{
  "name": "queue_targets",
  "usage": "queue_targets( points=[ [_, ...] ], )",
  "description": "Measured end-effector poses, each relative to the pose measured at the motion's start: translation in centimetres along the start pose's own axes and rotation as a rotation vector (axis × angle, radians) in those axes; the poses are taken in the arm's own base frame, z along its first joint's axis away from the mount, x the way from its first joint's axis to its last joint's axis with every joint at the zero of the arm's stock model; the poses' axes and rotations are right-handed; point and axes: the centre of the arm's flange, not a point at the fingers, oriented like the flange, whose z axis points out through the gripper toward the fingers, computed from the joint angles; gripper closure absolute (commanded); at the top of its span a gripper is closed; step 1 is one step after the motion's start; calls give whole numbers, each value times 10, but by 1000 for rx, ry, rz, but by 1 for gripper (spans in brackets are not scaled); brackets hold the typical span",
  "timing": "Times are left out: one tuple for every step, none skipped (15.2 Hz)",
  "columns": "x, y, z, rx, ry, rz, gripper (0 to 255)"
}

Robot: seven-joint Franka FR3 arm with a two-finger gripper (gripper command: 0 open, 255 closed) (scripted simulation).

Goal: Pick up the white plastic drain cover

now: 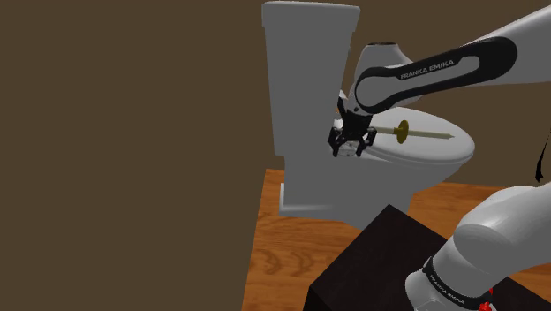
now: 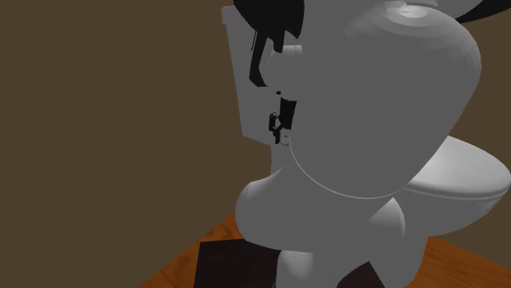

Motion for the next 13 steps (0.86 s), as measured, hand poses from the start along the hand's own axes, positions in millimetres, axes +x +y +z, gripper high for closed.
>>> queue_targets(
  points=[
    [0, -1, -5, 0, 0, 0, 255],
    [1, 0, -9, 0, 0, 0, 255],
    [0, 0, -15, 0, 0, 0, 255],
    [0, 0, -20, 0, 0, 0, 255],
    [1, -1, -25, 0, 0, 0, 255],
    [0, -1, -30, 0, 0, 0, 255],
    [0, -1, -36, 0, 0, 0, 255],
    [0, 0, -41, 0, 0, 0, 255],
    [1, 1, -47, 0, 0, 0, 255],
    [1, -1, -52, 0, 0, 0, 255],
    [2, -1, -57, 0, 0, 0, 255],
    [3, -1, -62, 0, 0, 0, 255],
    [2, -2, -66, 0, 0, 0, 255]
  ],
)
